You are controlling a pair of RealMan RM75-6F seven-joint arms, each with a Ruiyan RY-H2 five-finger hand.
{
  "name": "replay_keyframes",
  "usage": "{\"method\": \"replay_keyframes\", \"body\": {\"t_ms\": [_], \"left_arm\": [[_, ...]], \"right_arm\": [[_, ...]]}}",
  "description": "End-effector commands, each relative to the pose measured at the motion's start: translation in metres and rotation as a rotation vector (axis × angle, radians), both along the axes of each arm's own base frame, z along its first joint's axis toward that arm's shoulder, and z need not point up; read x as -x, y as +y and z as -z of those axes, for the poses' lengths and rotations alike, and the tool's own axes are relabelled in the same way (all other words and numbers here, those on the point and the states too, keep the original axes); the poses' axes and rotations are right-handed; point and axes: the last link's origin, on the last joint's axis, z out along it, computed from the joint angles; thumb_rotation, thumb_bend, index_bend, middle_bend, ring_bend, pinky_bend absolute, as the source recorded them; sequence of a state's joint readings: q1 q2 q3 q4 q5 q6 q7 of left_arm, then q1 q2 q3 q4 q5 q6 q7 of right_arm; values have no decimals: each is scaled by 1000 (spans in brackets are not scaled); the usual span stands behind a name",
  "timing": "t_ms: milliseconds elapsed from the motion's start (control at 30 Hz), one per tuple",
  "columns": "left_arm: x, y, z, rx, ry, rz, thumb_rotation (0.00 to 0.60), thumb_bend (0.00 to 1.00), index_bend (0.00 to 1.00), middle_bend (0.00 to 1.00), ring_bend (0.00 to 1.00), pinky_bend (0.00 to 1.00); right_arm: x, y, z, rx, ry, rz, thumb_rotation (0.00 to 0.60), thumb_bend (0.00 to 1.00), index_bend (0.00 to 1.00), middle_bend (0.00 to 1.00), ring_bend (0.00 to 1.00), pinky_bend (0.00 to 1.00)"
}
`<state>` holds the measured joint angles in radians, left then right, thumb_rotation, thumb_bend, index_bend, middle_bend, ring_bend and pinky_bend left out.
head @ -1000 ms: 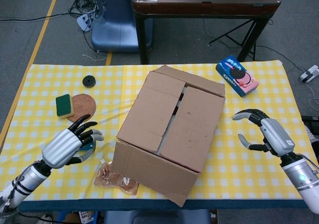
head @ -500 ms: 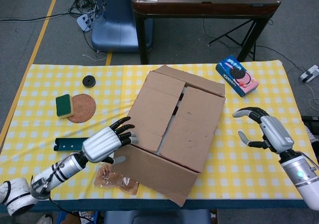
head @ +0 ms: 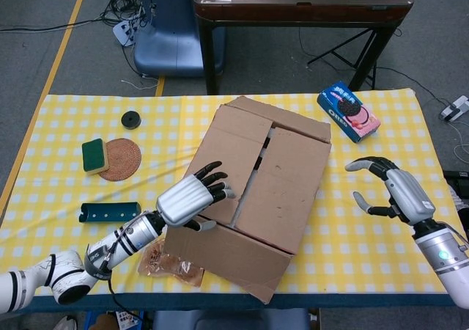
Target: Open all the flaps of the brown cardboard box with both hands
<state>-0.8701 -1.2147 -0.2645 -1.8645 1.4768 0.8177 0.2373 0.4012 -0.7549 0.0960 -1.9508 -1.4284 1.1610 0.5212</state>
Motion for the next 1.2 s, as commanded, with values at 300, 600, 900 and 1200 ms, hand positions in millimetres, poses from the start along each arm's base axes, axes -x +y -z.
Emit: {"method": "replay_keyframes", "body": {"t_ms": [300, 600, 900, 1200], "left_arm": [[-43, -12, 28, 39, 9, 69, 486, 271, 349, 283, 148, 0], [-46, -7, 36, -8, 92, 111, 252, 275, 411, 270, 137, 0], [-36, -6, 36, -44, 163, 113, 190, 277, 444, 257, 118, 0], [-29, -8, 40, -91, 199, 149, 162, 277, 444, 253, 112, 0]], "right_arm": [[1, 1, -5, 10, 0, 6, 600, 362, 287, 261, 169, 123], [2, 3, -6, 11, -4, 14, 600, 362, 287, 261, 169, 123], [2, 4, -5, 6, -12, 15, 600, 362, 287, 261, 170, 123], [3, 5, -5, 4, -18, 21, 600, 362, 287, 261, 169, 123]]}}
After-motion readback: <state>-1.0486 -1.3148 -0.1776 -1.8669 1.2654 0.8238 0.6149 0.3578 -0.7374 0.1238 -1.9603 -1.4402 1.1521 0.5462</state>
